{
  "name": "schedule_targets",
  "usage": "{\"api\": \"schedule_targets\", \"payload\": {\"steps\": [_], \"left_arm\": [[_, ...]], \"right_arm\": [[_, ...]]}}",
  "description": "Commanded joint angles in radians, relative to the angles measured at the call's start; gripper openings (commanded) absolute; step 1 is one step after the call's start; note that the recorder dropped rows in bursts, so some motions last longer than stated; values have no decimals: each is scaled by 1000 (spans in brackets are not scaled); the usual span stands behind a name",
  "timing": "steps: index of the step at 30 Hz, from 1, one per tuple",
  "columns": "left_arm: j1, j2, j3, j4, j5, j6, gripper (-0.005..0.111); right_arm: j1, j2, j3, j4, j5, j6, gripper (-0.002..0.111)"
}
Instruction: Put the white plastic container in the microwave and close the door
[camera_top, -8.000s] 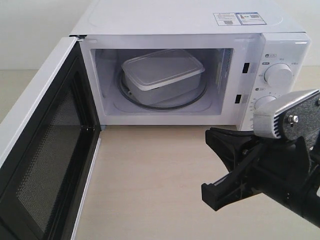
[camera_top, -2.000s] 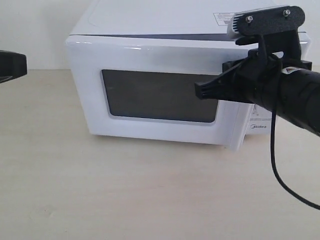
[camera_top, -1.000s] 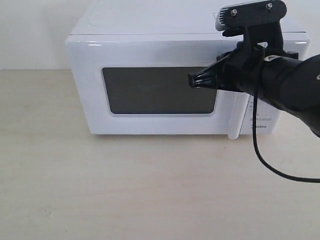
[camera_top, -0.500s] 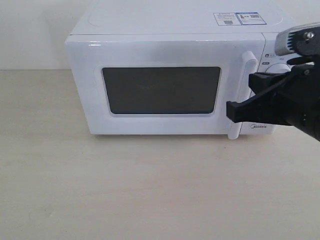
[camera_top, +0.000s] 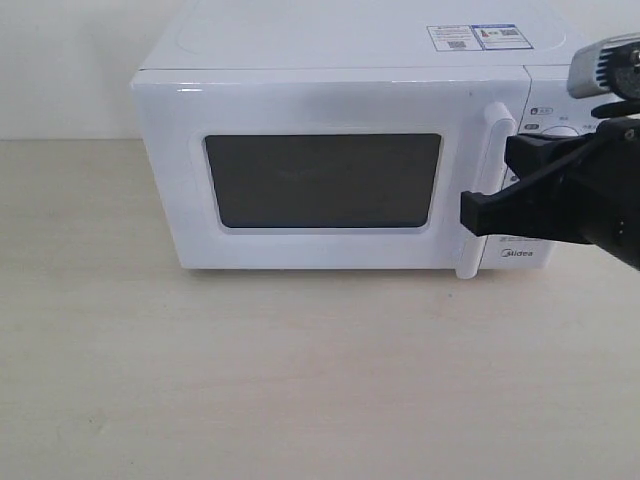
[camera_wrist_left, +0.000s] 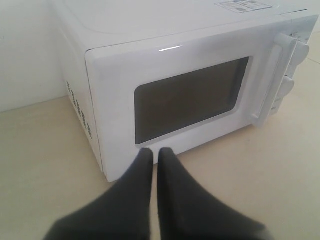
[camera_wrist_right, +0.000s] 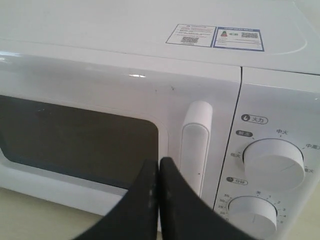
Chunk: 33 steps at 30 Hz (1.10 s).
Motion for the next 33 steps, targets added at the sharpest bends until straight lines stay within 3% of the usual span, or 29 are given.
{"api": "schedule_targets", "payload": {"steps": [1,13,17,22,25,29,33], "left_arm": [[-3,-6,6,6,3,-7,4],[-3,-6,6,6,3,-7,4],[-3,-6,6,6,3,-7,4],[-3,-6,6,6,3,-7,4],[-3,-6,6,6,3,-7,4],[-3,-6,6,6,3,-7,4],[-3,-6,6,6,3,-7,4]], "right_arm": [[4,-8,7,-1,-7,-2,0],[-5,-173,9,8,-43,-21,0],[-144,-346,9,8,102,-21,0],[-462,-592,12,4,391,-44,0],[-597,-700,12,4,482,-49,0],[-691,-773,12,0,555,-108,0],[-708,-775,14,-1,626,-180,0]]}}
